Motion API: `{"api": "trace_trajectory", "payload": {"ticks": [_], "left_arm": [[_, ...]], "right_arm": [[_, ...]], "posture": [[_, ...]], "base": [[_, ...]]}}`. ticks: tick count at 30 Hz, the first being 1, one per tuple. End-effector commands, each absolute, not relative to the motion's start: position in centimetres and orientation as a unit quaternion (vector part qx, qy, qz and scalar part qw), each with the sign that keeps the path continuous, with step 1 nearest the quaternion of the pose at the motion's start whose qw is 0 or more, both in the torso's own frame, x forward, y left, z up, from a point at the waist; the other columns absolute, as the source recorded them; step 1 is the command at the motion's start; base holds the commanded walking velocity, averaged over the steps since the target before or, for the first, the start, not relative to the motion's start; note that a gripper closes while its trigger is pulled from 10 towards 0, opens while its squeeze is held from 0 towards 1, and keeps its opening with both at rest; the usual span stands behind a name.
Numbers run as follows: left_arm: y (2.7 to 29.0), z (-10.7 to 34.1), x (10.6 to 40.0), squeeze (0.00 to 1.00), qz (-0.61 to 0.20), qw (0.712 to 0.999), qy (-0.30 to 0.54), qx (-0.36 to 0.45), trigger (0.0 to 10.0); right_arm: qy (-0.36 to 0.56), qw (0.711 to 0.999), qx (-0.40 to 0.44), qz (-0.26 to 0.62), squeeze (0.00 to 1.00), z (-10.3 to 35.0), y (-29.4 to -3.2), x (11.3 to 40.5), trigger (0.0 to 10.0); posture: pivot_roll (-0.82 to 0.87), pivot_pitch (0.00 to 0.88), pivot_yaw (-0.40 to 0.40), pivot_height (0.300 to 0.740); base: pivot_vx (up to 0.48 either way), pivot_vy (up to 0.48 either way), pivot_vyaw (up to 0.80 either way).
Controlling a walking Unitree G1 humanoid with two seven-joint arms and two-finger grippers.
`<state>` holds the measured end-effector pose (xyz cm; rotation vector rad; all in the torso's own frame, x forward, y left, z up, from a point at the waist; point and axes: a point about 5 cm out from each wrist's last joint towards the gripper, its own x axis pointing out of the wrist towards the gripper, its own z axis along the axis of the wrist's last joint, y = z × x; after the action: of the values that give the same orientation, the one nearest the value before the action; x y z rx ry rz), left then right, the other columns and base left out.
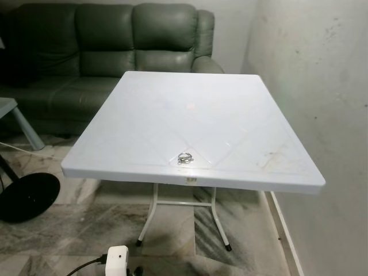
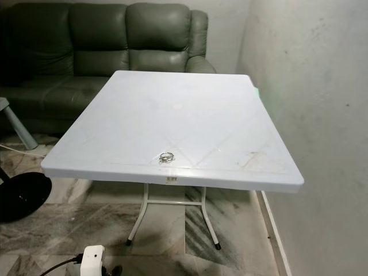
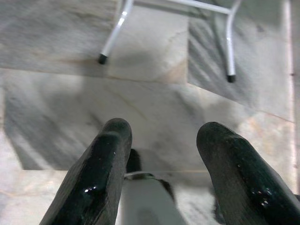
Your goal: Hang keys on a hook
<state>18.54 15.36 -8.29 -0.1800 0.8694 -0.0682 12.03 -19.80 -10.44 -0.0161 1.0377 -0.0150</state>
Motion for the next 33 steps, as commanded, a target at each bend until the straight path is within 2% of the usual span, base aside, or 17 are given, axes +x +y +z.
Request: {"api": "trace_trajectory", "payload": {"ticks": [1,11,20,26,33], "left_arm": [[15.0,-8.1,18.9,0.00,-0.042,0.904,0.415,-0.089,10.0],[13.0,-6.8,21.1,0.00,-0.075,0.918,0.376,-0.104,10.0],[12.5,-6.0,22.4,0.00,-0.080,0.925,0.352,-0.117,10.0],[11.4,-4.5,24.2,0.00,-0.098,0.937,0.310,-0.130,10.0],[9.9,-1.5,27.4,0.00,-0.120,0.954,0.226,-0.156,10.0]], "right_arm": [[0.505,0.863,-0.007,-0.009,0.00,-10.6,-19.9,11.5,10.0],[0.489,0.872,-0.005,-0.008,0.00,-10.3,-19.9,12.4,10.0],[0.465,0.885,-0.005,-0.002,0.00,-9.8,-19.7,13.9,10.0],[0.427,0.904,0.000,0.001,0.00,-8.9,-19.6,15.8,10.0],[0.328,0.945,0.015,0.011,0.00,-6.5,-19.5,19.7,10.0]], "posture": [[0.00,0.014,0.013,0.740],[0.00,0.013,0.008,0.740],[0.00,0.010,0.007,0.740],[0.00,0.013,0.006,0.740],[-0.01,0.025,0.004,0.740]], "base": [[0.000,0.000,0.00],[0.000,0.000,0.00],[0.000,0.000,0.00],[0.000,0.000,0.00],[0.000,0.000,0.00]]}}
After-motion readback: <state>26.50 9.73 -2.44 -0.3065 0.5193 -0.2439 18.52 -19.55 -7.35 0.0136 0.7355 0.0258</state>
